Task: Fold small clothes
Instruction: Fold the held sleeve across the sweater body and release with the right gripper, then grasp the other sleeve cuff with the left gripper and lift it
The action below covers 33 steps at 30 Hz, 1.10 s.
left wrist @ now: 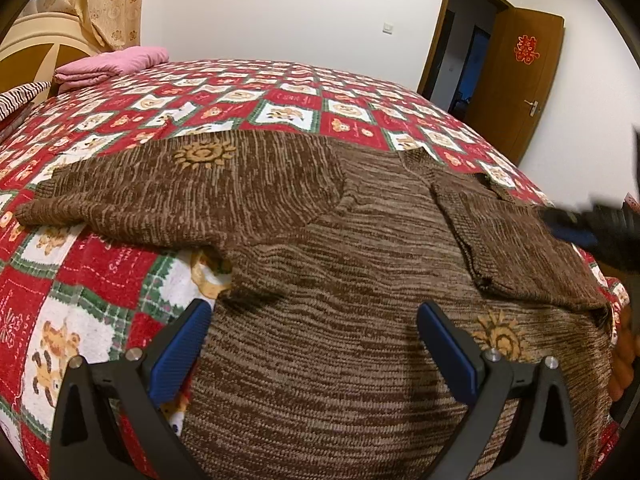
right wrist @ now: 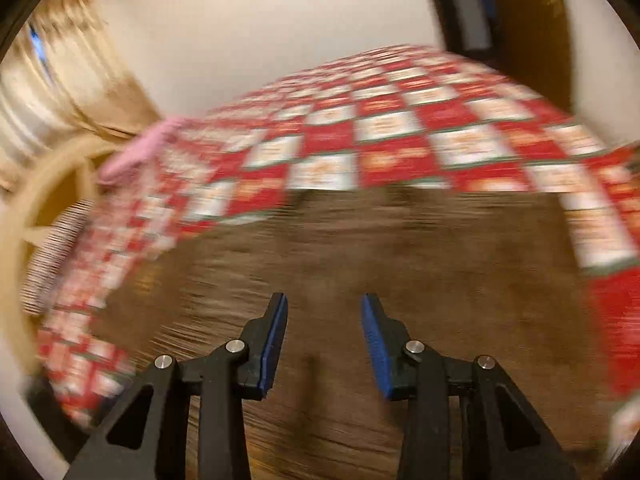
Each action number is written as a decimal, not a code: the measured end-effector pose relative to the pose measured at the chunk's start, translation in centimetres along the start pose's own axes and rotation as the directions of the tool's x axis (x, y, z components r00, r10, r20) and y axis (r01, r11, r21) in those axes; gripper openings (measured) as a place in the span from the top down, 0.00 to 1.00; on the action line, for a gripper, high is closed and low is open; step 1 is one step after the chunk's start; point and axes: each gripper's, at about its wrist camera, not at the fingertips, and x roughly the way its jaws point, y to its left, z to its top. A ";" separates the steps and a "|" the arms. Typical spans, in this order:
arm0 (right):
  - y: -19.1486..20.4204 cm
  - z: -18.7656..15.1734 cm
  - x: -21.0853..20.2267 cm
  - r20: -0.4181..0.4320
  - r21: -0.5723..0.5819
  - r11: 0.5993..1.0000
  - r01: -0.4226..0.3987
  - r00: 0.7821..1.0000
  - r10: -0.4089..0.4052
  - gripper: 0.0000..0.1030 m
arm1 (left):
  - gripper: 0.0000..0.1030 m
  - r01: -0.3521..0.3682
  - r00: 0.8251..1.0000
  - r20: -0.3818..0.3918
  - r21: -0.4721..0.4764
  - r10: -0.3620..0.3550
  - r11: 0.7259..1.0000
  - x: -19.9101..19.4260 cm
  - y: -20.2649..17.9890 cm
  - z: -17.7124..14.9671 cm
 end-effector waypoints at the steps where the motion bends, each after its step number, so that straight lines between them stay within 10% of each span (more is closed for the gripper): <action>1: -1.1 -0.4 -0.8 0.012 -0.015 0.998 0.055 0.998 -0.055 0.61 | 0.00 -0.002 1.000 0.000 0.001 0.002 1.000 0.0 0.0 0.0; 12: -10.4 -4.9 -3.9 -0.040 -0.090 0.918 0.385 0.920 -0.390 0.65 | 0.00 -0.020 1.000 -0.005 0.012 0.021 1.000 0.1 -0.2 0.0; 15: -12.8 -4.9 -4.8 -0.055 0.040 0.952 0.303 0.952 -0.301 0.65 | 0.00 -0.026 1.000 -0.006 0.016 0.026 1.000 0.1 -0.2 0.0; 18: -11.9 -4.6 -4.9 -0.059 0.005 0.936 0.353 0.934 -0.352 0.65 | 0.00 -0.029 1.000 -0.007 0.019 0.029 0.999 0.1 -0.2 0.0; 25: -2.8 -5.0 -6.8 0.138 -0.095 0.967 0.237 0.965 -0.223 0.63 | 0.00 -0.045 0.999 -0.018 0.036 0.046 0.998 0.2 -0.4 -0.1; 30: 0.5 -5.7 -3.8 0.109 -0.172 0.968 0.183 0.980 -0.166 0.63 | 0.00 -0.011 0.999 -0.037 0.022 0.012 1.000 -1.0 0.7 0.2; 33: 0.4 -6.3 -1.9 0.071 -0.162 0.973 0.161 0.986 -0.151 0.63 | 0.00 -0.115 0.993 0.039 -0.028 0.116 0.993 -3.3 3.4 1.2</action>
